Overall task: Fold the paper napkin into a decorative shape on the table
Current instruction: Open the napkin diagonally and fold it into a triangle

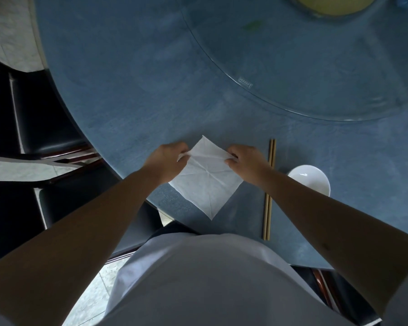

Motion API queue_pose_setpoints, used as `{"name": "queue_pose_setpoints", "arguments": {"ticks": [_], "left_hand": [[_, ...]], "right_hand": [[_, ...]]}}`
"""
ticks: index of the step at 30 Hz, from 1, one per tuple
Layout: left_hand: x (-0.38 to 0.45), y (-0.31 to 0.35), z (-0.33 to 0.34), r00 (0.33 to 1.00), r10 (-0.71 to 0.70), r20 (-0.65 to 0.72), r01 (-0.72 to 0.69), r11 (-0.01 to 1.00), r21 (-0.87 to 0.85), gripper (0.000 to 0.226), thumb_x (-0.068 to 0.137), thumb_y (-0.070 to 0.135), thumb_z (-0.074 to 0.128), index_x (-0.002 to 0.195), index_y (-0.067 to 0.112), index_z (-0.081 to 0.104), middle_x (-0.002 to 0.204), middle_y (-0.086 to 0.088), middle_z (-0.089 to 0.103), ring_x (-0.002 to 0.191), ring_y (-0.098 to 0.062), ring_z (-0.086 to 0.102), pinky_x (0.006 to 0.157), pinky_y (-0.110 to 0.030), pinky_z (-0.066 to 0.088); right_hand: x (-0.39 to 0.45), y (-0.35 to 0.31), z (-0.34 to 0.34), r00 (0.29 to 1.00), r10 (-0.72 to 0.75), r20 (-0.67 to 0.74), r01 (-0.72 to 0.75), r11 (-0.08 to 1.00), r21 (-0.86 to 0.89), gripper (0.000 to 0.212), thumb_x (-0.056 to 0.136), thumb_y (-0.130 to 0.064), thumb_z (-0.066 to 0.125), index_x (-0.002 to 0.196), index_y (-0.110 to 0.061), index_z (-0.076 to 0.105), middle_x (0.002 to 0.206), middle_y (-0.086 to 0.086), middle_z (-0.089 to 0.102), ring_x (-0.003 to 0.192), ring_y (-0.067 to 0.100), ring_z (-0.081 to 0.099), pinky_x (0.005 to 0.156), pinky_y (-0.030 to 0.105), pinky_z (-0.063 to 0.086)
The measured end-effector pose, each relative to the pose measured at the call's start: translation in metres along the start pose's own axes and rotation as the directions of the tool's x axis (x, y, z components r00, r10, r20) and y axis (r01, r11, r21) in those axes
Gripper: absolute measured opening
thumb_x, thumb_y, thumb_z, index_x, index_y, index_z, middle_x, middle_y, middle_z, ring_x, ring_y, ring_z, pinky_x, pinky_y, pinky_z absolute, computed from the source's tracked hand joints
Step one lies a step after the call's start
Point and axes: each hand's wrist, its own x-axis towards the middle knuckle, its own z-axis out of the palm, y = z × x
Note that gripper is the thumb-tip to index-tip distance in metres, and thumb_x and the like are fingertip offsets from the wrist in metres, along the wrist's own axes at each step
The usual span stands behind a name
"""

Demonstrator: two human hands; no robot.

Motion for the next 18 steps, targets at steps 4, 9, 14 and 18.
{"name": "queue_pose_setpoints", "arguments": {"ticks": [4,9,14,18], "left_hand": [[-0.005,0.001,-0.001,0.999,0.001,0.032,-0.002,0.999,0.048,0.017,0.087,0.032,0.064,0.099,0.021,0.058,0.086,0.006,0.059,0.076,-0.019,0.058,0.064,-0.029,0.043],[-0.013,0.001,-0.001,0.987,0.147,-0.058,-0.135,0.976,0.172,0.005,0.086,0.013,0.062,0.082,0.009,0.061,0.081,-0.007,0.059,0.077,-0.028,0.056,0.064,-0.032,0.041],[-0.03,-0.006,0.004,0.947,0.304,-0.104,-0.273,0.932,0.24,0.011,0.073,-0.002,0.066,0.073,0.008,0.062,0.077,-0.006,0.059,0.072,-0.028,0.056,0.068,-0.031,0.038],[-0.042,-0.014,0.011,0.93,0.348,-0.12,-0.305,0.91,0.281,0.012,0.075,0.001,0.065,0.072,0.013,0.062,0.079,-0.003,0.06,0.074,-0.026,0.055,0.071,-0.033,0.039]], "right_hand": [[-0.004,0.001,-0.002,0.999,-0.044,-0.012,0.044,0.999,-0.005,0.014,0.088,-0.022,0.059,0.078,-0.019,0.049,0.065,-0.005,0.048,0.06,0.015,0.048,0.049,0.022,0.032],[-0.011,0.003,-0.004,0.986,-0.148,-0.078,0.142,0.987,-0.078,0.018,0.082,-0.008,0.057,0.071,-0.017,0.045,0.072,-0.003,0.047,0.067,0.019,0.047,0.054,0.027,0.031],[-0.021,0.01,0.0,0.951,-0.279,-0.136,0.251,0.949,-0.19,0.015,0.074,0.0,0.057,0.068,-0.012,0.049,0.073,0.002,0.052,0.071,0.025,0.05,0.056,0.025,0.03],[-0.031,0.015,0.003,0.876,-0.449,-0.176,0.38,0.867,-0.322,0.013,0.072,-0.004,0.055,0.064,-0.013,0.052,0.074,0.004,0.055,0.069,0.025,0.05,0.062,0.027,0.033]]}}
